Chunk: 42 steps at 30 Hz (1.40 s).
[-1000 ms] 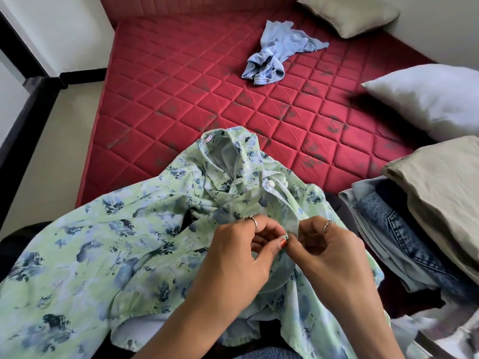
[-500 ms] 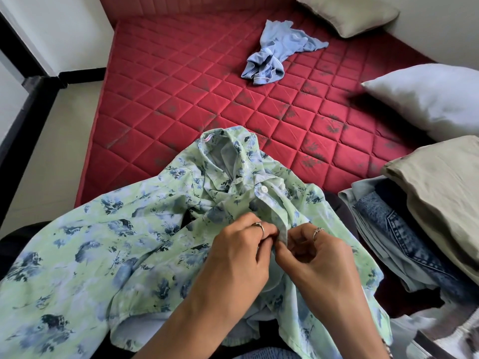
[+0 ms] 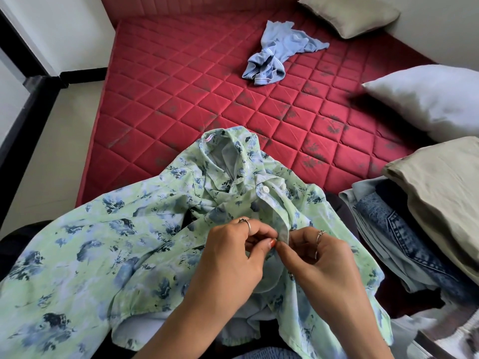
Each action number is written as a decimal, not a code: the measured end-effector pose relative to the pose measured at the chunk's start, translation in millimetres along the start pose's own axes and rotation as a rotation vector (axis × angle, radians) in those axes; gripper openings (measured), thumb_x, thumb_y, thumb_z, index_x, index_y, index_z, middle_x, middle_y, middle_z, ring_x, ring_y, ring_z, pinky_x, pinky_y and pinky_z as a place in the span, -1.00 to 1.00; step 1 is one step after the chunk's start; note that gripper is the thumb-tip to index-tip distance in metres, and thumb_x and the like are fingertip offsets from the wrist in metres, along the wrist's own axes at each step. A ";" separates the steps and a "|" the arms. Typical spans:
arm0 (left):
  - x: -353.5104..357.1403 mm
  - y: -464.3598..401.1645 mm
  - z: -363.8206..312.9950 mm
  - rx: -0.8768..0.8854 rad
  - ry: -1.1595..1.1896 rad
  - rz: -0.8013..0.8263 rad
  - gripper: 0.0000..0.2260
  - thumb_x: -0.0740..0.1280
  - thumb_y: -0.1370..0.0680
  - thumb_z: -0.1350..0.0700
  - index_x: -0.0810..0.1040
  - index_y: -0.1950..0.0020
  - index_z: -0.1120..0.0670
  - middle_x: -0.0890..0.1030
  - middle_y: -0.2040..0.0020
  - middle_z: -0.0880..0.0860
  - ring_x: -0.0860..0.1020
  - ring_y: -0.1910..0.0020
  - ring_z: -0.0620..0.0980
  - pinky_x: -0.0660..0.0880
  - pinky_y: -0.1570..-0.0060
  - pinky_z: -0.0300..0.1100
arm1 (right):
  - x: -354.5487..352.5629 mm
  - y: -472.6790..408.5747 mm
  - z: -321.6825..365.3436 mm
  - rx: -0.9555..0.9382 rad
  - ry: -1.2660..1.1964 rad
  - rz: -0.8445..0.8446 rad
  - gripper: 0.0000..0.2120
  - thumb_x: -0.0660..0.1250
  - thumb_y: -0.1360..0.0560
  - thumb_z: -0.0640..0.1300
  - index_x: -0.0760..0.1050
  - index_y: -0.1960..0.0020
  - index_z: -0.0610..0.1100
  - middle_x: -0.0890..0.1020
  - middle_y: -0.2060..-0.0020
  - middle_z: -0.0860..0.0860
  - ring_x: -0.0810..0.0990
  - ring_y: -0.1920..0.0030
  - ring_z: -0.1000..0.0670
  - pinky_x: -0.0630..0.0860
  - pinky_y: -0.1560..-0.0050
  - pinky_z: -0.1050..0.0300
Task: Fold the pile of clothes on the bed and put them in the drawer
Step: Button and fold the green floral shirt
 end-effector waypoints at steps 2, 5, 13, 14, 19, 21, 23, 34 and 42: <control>-0.5 0.0 -0.7 -0.036 0.046 0.010 -0.87 0.45 -0.46 0.26 0.69 0.10 0.03 0.66 0.24 -0.16 0.62 0.22 -0.25 0.52 0.21 -0.44 | -0.9 -0.2 -1.4 0.034 -0.061 0.008 -0.83 0.45 -0.44 -0.22 0.56 0.30 -0.20 0.45 0.56 0.07 0.31 0.52 0.16 0.26 0.49 0.33; 1.0 0.7 -0.5 -0.073 0.091 0.011 -0.86 0.45 -0.46 0.26 0.69 0.11 0.02 0.67 0.26 -0.15 0.62 0.24 -0.26 0.52 0.22 -0.44 | -2.0 0.9 -1.8 0.066 -0.122 0.008 -0.86 0.45 -0.44 -0.24 0.58 0.29 -0.20 0.47 0.56 0.06 0.32 0.54 0.18 0.25 0.50 0.37; 7.3 3.8 0.8 -0.128 0.138 -0.021 -0.80 0.47 -0.45 0.24 0.65 0.17 -0.08 0.67 0.28 -0.17 0.63 0.29 -0.25 0.53 0.25 -0.42 | 0.4 3.0 -5.8 0.119 -0.192 -0.027 -0.91 0.46 -0.43 -0.23 0.64 0.25 -0.18 0.65 0.40 -0.12 0.52 0.43 0.05 0.48 0.37 0.17; 7.7 3.7 0.3 -0.130 0.137 -0.027 -0.79 0.46 -0.45 0.25 0.64 0.18 -0.08 0.67 0.29 -0.16 0.62 0.29 -0.25 0.52 0.25 -0.43 | 0.9 2.8 -6.2 0.132 -0.216 -0.036 -0.92 0.46 -0.43 -0.24 0.64 0.24 -0.18 0.67 0.37 -0.13 0.59 0.38 0.00 0.55 0.26 0.06; 9.1 -0.1 1.4 -0.140 0.117 -0.054 -0.81 0.45 -0.46 0.26 0.65 0.17 -0.06 0.67 0.30 -0.12 0.62 0.31 -0.23 0.55 0.27 -0.37 | 2.0 3.9 -4.5 0.162 -0.353 -0.025 -0.83 0.36 -0.50 -0.30 0.66 0.23 -0.18 0.69 0.33 -0.15 0.66 0.29 -0.03 0.62 0.08 0.08; 9.5 -1.0 2.5 -0.145 0.127 -0.056 -0.78 0.45 -0.46 0.26 0.63 0.18 -0.08 0.67 0.30 -0.12 0.63 0.32 -0.22 0.55 0.27 -0.37 | 2.1 3.5 -4.2 0.179 -0.414 -0.017 -0.79 0.30 -0.53 -0.32 0.65 0.21 -0.22 0.68 0.32 -0.16 0.64 0.30 -0.02 0.62 0.08 0.12; 9.7 -1.0 2.5 -0.138 0.130 -0.053 -0.80 0.45 -0.46 0.26 0.65 0.17 -0.07 0.68 0.30 -0.12 0.63 0.32 -0.22 0.55 0.27 -0.36 | 2.0 2.1 -4.9 0.186 -0.429 -0.014 -0.81 0.29 -0.54 -0.33 0.64 0.19 -0.24 0.68 0.32 -0.16 0.63 0.31 0.00 0.61 0.09 0.13; 8.9 -0.9 -2.6 -0.174 0.125 0.002 -0.81 0.44 -0.47 0.25 0.64 0.19 -0.07 0.66 0.33 -0.11 0.61 0.35 -0.25 0.46 0.34 -0.47 | 1.4 -0.8 -11.3 0.106 -0.245 -0.009 -0.93 0.40 -0.47 -0.31 0.60 0.19 -0.21 0.67 0.37 -0.10 0.61 0.35 0.05 0.58 0.22 0.15; 8.2 0.6 -4.2 -0.198 0.137 0.005 -0.84 0.41 -0.47 0.22 0.64 0.19 -0.05 0.61 0.43 -0.18 0.56 0.42 -0.27 0.39 0.40 -0.49 | 3.4 -2.9 -13.5 0.092 -0.107 -0.009 -0.90 0.43 -0.46 -0.24 0.58 0.22 -0.12 0.67 0.35 -0.05 0.64 0.32 -0.03 0.57 0.24 0.05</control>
Point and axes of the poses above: each hand's wrist, its own y-axis away from the middle knuckle, its own x-axis out of the palm, z = x × y, the point moved 1 cm from there along -y, towards the middle knuckle
